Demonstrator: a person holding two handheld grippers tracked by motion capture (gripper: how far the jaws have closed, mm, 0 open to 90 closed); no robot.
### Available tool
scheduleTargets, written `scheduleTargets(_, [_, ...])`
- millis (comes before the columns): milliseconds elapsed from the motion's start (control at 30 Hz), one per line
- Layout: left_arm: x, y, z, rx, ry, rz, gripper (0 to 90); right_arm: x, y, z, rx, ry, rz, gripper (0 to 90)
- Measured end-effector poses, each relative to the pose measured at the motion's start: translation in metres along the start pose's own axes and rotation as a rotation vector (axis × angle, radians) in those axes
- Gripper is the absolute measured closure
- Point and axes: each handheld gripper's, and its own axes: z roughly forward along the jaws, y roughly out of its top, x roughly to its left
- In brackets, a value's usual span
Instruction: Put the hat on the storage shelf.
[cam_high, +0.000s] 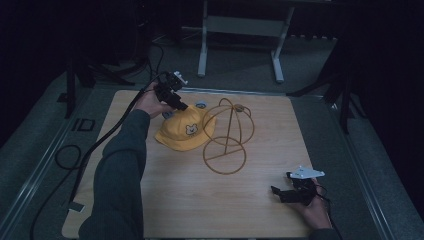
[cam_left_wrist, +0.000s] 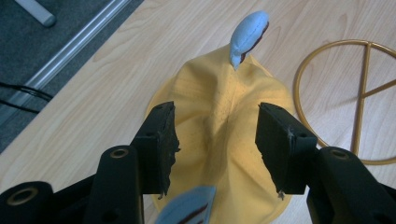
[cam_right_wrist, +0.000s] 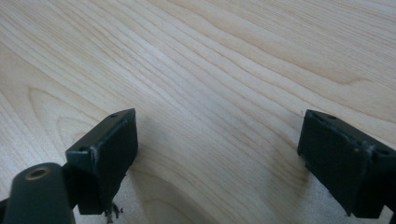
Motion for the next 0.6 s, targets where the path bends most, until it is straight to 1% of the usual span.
scheduleTargets(67, [-0.001, 0.001, 0.005, 0.002, -0.003, -0.006, 46.1, 0.0, 0.0, 0.0, 0.0, 0.0, -0.001, 12.1])
scheduleTargets(133, [-0.003, 0.003, 0.011, -0.008, -0.008, -0.019, 45.6, 0.0, 0.0, 0.0, -0.001, 0.0, -0.001, 12.0])
scheduleTargets(200, [-0.004, 0.004, 0.016, 0.009, -0.007, -0.012, 45.2, 0.0, 0.0, 0.0, 0.0, 0.0, -0.002, 12.1])
scheduleTargets(233, [-0.005, 0.004, 0.021, 0.027, -0.003, -0.012, 45.2, 0.0, 0.0, 0.0, 0.0, 0.0, -0.002, 12.1])
scheduleTargets(267, [-0.006, 0.004, 0.027, 0.056, 0.001, -0.009, 45.2, 0.0, 0.0, 0.0, -0.001, 0.0, -0.002, 12.1])
scheduleTargets(300, [-0.006, 0.003, 0.03, 0.064, -0.004, -0.014, 45.3, 0.0, 0.0, 0.0, -0.001, 0.001, -0.002, 12.1])
scheduleTargets(367, [-0.006, 0.003, 0.03, 0.064, -0.004, -0.014, 45.6, 0.0, 0.0, 0.0, -0.001, 0.001, -0.003, 12.1])
scheduleTargets(400, [-0.008, 0.003, 0.037, 0.098, -0.002, -0.011, 47.7, 0.0, 0.0, 0.0, -0.002, 0.002, -0.002, 12.1])
scheduleTargets(467, [-0.011, 0.002, 0.046, 0.144, 0.006, 0.017, 49.5, 0.0, 0.0, 0.0, -0.002, 0.002, -0.003, 12.1])
scheduleTargets(600, [-0.013, 0.003, 0.048, 0.131, 0.004, 0.02, 53.7, 0.0, 0.0, 0.0, -0.002, 0.002, -0.004, 12.0])
